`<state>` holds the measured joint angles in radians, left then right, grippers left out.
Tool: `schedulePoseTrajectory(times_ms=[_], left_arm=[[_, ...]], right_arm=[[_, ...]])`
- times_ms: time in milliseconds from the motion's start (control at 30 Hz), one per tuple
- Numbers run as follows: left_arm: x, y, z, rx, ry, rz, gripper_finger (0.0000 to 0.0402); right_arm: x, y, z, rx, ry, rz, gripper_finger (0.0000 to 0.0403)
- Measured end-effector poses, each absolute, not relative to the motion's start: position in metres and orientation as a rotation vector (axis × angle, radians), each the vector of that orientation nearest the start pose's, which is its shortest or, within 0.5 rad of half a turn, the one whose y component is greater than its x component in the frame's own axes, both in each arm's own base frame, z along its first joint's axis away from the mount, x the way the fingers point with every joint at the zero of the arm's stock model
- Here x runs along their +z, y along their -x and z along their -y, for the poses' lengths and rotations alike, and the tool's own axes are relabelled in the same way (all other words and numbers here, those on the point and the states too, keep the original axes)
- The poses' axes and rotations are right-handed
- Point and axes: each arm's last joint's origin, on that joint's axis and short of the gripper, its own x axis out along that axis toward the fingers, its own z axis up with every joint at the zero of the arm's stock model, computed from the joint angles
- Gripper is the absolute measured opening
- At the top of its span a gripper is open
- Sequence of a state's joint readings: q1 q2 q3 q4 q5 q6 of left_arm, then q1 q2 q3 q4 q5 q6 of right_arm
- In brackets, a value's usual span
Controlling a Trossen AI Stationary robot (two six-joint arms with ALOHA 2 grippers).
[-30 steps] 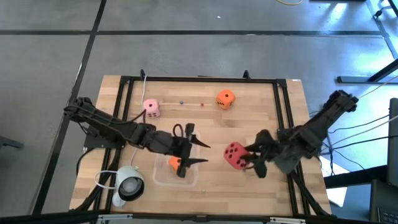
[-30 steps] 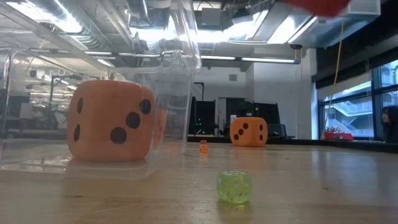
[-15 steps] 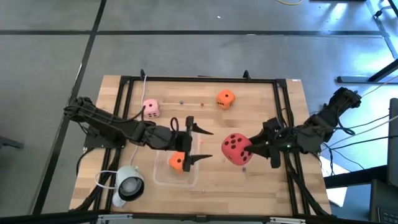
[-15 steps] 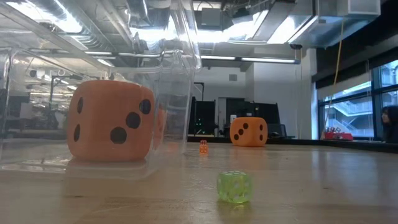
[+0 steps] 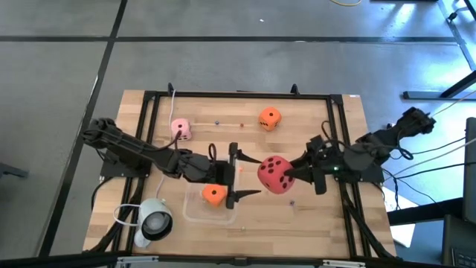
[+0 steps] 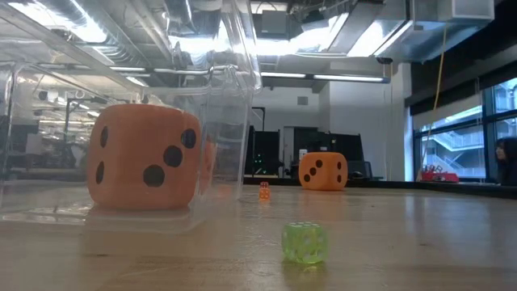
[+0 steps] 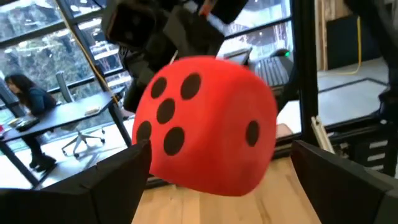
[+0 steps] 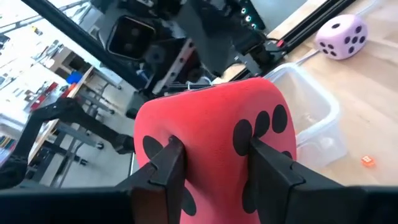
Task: Pick & Place Dice
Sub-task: Put the large red die in the bin
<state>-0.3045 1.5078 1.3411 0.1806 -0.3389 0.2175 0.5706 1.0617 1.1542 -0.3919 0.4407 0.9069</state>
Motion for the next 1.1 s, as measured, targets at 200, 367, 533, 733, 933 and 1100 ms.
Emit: schedulePoseTrajectory(times_ms=[200, 367, 533, 733, 933, 1100], left_arm=[[0.387, -0.339, 0.092, 0.042, -0.143, 0.018, 0.0381], [0.383, -0.342, 0.095, -0.063, -0.114, 0.004, 0.0380], [0.382, -0.342, 0.099, -0.098, -0.088, 0.005, 0.0375], [0.381, -0.341, 0.102, -0.173, -0.056, 0.000, 0.0373], [0.380, -0.341, 0.102, -0.131, -0.031, -0.020, 0.0372], [0.377, -0.343, 0.101, -0.067, 0.029, -0.034, 0.0335]], right_arm=[[0.382, -0.206, -0.107, 0.031, -0.760, -0.346, 0.0131], [0.379, -0.221, -0.108, 0.092, -0.758, -0.350, 0.0130], [0.379, -0.227, -0.106, 0.132, -0.778, -0.352, 0.0129], [0.379, -0.230, -0.102, 0.126, -0.800, -0.356, 0.0128], [0.380, -0.231, -0.101, 0.120, -0.819, -0.339, 0.0128], [0.381, -0.235, -0.102, 0.122, -0.831, -0.310, 0.0127]])
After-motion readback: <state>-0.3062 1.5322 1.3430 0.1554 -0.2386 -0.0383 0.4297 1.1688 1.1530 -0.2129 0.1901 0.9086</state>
